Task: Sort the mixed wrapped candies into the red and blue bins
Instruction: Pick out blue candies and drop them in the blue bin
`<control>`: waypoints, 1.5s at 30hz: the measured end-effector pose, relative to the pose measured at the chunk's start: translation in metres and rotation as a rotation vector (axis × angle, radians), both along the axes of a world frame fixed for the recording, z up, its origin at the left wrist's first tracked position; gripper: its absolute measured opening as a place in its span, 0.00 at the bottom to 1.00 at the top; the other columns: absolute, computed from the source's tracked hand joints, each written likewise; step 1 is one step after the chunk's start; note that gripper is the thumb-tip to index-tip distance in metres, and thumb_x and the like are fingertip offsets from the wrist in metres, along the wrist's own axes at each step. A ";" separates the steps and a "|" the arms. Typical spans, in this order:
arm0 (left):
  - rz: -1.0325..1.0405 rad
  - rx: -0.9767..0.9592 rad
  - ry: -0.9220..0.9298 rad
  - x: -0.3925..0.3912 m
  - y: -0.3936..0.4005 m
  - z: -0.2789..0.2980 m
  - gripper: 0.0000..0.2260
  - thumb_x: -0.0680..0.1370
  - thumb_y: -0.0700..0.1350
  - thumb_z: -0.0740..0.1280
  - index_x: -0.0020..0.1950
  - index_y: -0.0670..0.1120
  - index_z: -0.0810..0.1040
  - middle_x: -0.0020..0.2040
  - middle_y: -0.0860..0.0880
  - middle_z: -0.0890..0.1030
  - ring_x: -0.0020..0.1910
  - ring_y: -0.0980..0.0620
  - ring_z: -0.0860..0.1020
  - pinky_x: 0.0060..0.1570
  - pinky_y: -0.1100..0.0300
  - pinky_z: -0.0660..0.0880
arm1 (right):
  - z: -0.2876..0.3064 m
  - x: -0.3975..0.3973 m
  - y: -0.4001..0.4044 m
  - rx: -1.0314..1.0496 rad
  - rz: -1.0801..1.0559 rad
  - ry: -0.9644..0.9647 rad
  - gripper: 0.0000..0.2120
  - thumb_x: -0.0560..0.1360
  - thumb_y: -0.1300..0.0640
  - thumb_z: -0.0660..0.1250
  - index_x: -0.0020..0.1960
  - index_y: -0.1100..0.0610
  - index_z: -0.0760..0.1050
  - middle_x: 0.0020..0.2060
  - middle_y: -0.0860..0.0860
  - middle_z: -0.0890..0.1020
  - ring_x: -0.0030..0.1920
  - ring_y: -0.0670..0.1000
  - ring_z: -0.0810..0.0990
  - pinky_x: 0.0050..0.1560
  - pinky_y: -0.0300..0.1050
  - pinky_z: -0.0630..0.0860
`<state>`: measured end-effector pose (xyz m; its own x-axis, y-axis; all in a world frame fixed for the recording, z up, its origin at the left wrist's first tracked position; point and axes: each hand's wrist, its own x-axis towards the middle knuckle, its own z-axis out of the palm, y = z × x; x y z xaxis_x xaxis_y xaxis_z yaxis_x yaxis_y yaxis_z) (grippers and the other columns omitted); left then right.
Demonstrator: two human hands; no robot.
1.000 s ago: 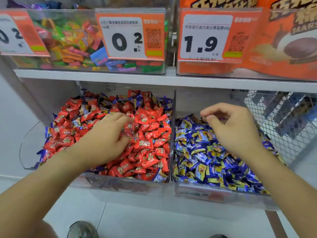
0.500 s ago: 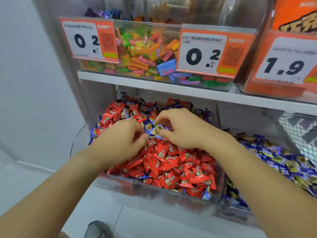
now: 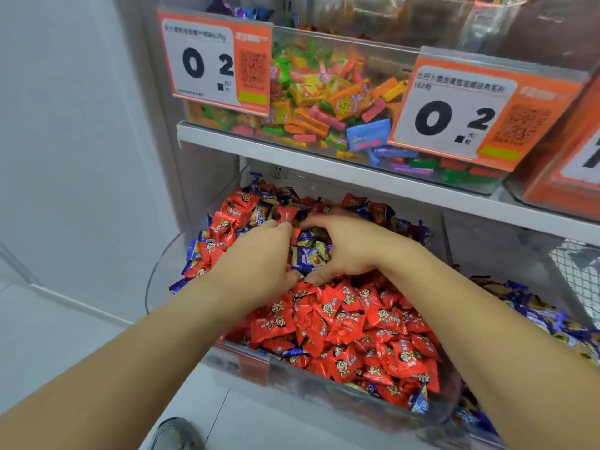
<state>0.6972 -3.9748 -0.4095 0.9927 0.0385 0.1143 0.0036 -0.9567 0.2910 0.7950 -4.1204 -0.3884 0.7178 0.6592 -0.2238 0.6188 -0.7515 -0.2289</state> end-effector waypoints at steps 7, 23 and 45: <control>-0.056 0.036 0.051 0.006 -0.008 -0.003 0.32 0.75 0.60 0.69 0.72 0.44 0.68 0.60 0.44 0.75 0.59 0.46 0.75 0.59 0.53 0.73 | -0.009 0.002 -0.005 0.132 0.039 0.046 0.38 0.64 0.45 0.82 0.70 0.46 0.70 0.57 0.45 0.74 0.45 0.44 0.71 0.39 0.35 0.66; -0.122 -0.409 -0.292 -0.010 -0.009 0.022 0.23 0.75 0.49 0.73 0.70 0.52 0.74 0.57 0.54 0.80 0.51 0.59 0.78 0.50 0.72 0.71 | 0.025 -0.035 -0.040 0.749 -0.048 0.262 0.14 0.71 0.59 0.78 0.55 0.53 0.80 0.46 0.53 0.85 0.43 0.58 0.84 0.48 0.59 0.81; -0.058 -1.218 0.109 -0.017 -0.037 0.017 0.08 0.82 0.36 0.62 0.59 0.42 0.77 0.48 0.40 0.80 0.36 0.53 0.81 0.35 0.62 0.78 | 0.017 -0.084 -0.100 1.039 -0.484 0.367 0.06 0.76 0.59 0.73 0.52 0.52 0.81 0.46 0.50 0.86 0.32 0.58 0.85 0.38 0.45 0.81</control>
<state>0.6806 -4.0113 -0.3926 0.9986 0.0177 -0.0495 0.0505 -0.0590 0.9970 0.7112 -4.2200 -0.3718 0.9455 0.3254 0.0119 0.0948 -0.2401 -0.9661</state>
